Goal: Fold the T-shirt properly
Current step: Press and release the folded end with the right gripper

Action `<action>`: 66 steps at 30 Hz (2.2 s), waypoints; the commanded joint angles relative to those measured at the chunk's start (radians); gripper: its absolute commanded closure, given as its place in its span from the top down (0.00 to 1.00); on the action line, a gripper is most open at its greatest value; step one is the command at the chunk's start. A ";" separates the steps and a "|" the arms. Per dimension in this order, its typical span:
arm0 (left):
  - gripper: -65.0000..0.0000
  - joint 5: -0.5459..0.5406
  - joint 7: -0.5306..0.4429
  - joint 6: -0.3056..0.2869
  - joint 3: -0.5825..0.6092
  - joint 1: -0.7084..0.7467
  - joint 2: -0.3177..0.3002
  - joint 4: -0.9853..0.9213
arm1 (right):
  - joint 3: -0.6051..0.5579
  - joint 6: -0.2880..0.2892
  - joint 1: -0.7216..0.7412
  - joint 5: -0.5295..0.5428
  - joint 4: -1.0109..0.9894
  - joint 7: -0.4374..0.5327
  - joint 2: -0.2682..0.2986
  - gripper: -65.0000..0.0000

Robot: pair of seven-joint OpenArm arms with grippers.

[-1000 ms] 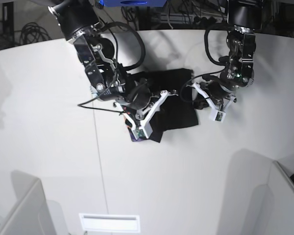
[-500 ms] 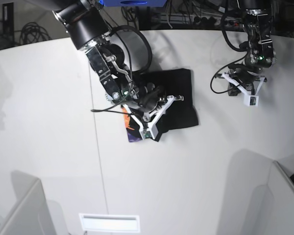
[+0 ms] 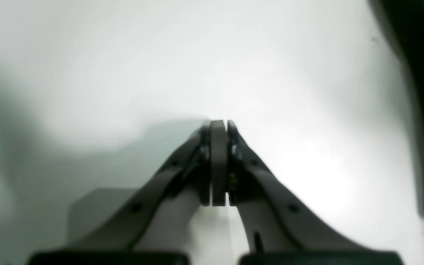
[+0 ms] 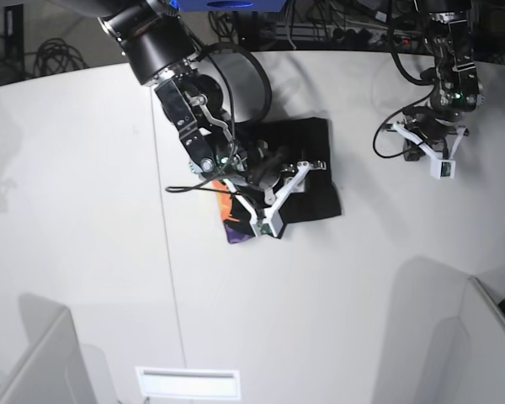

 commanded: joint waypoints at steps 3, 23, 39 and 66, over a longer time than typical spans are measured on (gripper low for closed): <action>0.00 0.002 0.005 -0.001 -0.003 0.002 -0.031 0.008 | -0.001 0.001 0.019 0.006 0.046 0.000 -0.012 0.51; 0.00 0.002 0.005 -0.001 -0.206 0.013 -0.032 0.008 | -0.222 0.003 0.025 0.006 0.054 0.006 -0.010 0.51; 0.00 0.002 0.005 -0.001 -0.207 0.026 -0.032 0.007 | -0.386 -0.077 0.054 0.001 0.290 0.003 0.085 0.22; 0.00 0.002 0.003 -0.001 -0.207 0.042 -0.028 0.016 | -0.130 -0.183 0.085 0.001 0.025 0.149 0.091 0.00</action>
